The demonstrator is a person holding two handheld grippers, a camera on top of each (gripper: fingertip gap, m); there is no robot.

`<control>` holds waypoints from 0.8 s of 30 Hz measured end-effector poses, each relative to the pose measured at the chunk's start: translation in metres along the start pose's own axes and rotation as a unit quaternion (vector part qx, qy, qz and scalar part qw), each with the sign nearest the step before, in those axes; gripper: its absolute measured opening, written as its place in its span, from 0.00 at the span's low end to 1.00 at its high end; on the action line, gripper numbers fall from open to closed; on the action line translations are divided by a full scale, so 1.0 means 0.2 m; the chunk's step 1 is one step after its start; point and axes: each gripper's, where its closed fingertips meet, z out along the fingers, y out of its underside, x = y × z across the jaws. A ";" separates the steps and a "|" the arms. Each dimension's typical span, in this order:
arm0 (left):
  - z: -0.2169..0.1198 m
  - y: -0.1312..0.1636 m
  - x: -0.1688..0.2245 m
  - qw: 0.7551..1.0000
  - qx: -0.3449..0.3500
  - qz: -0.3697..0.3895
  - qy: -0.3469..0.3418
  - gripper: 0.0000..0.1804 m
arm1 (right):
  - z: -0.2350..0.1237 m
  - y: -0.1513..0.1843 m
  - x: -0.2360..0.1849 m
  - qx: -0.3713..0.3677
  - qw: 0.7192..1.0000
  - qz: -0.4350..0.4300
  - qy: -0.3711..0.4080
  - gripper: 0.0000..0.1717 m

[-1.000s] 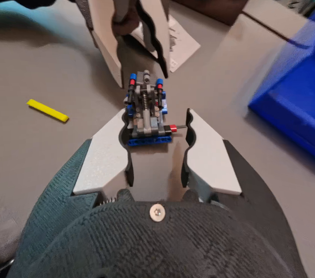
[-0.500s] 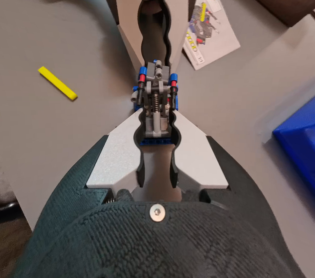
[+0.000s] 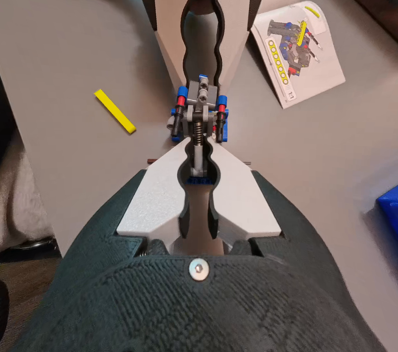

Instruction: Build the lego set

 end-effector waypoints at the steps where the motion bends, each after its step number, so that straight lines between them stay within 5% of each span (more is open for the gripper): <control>1: 0.00 0.00 0.01 1.000 0.002 -0.005 -0.004 0.13 | 0.00 0.00 0.00 0.001 1.000 -0.007 0.004 0.03; 12: -0.04 0.05 -0.02 0.994 -0.005 -0.033 -0.107 0.15 | 0.02 -0.05 -0.01 0.091 0.990 0.034 0.099 0.03; 17: -0.25 0.08 -0.07 0.962 -0.008 -0.115 -0.248 0.21 | -0.01 -0.04 0.07 0.118 0.975 0.070 0.176 0.03; 21: -0.17 0.01 0.31 0.974 -0.005 -0.174 -0.144 0.22 | -0.05 -0.03 0.10 0.113 0.974 0.066 0.187 0.03; 24: -0.05 0.08 0.45 0.971 -0.091 -0.177 -0.134 0.24 | -0.08 -0.07 0.14 0.151 0.964 0.077 0.203 0.03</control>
